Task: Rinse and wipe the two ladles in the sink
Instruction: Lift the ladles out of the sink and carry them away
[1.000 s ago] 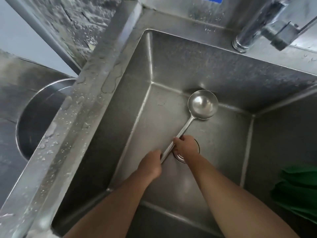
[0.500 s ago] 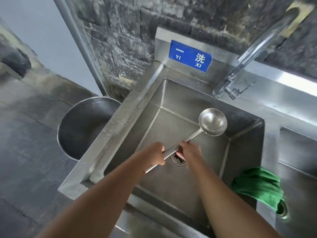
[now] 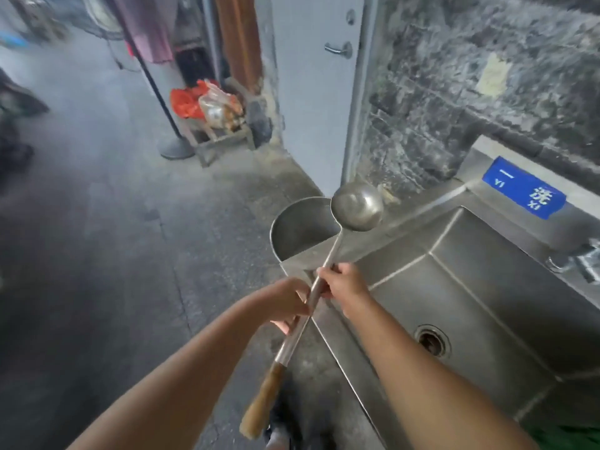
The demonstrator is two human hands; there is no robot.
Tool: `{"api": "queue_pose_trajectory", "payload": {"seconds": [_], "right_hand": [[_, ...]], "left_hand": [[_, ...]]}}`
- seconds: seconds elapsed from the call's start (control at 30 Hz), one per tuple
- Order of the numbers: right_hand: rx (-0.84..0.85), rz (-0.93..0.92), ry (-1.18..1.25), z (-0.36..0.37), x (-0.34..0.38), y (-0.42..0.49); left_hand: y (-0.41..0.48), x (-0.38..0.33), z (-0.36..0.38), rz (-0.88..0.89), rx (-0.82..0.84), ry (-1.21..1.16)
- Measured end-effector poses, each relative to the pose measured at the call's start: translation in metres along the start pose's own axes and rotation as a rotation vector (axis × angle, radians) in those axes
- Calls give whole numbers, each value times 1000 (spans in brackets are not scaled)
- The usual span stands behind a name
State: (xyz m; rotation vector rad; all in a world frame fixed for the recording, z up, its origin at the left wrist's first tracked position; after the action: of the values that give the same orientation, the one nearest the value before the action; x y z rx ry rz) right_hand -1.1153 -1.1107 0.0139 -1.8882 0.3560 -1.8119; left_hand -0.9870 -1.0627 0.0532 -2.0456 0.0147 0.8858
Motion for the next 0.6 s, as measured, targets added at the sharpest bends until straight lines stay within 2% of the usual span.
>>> {"api": "queue_pose_trajectory", "payload": {"seconds": [0.13, 0.3, 0.43, 0.6], "right_hand": [[260, -54, -257, 140, 14, 1], [600, -128, -504, 360, 24, -65], [894, -169, -672, 540, -6, -145], [1152, -172, -834, 722, -61, -254]], "left_hand": [[-90, 88, -30, -54, -158, -252], [-233, 234, -47, -87, -420, -650], [-352, 349, -37, -65, -650, -859], [-480, 487, 3, -49, -915, -1148]]}}
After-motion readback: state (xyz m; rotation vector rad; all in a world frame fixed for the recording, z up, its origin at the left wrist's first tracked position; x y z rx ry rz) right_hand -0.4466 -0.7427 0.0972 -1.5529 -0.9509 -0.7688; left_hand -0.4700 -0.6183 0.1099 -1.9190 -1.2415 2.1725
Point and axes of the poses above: each hand's wrist, its own y-axis towards the middle knuckle, its own z-axis out of the palm, x = y × z, the point moved 10 cm from there along y, towards the middle knuckle, and after that the axes turned 12 degrees about x, right-handed, at the moved point
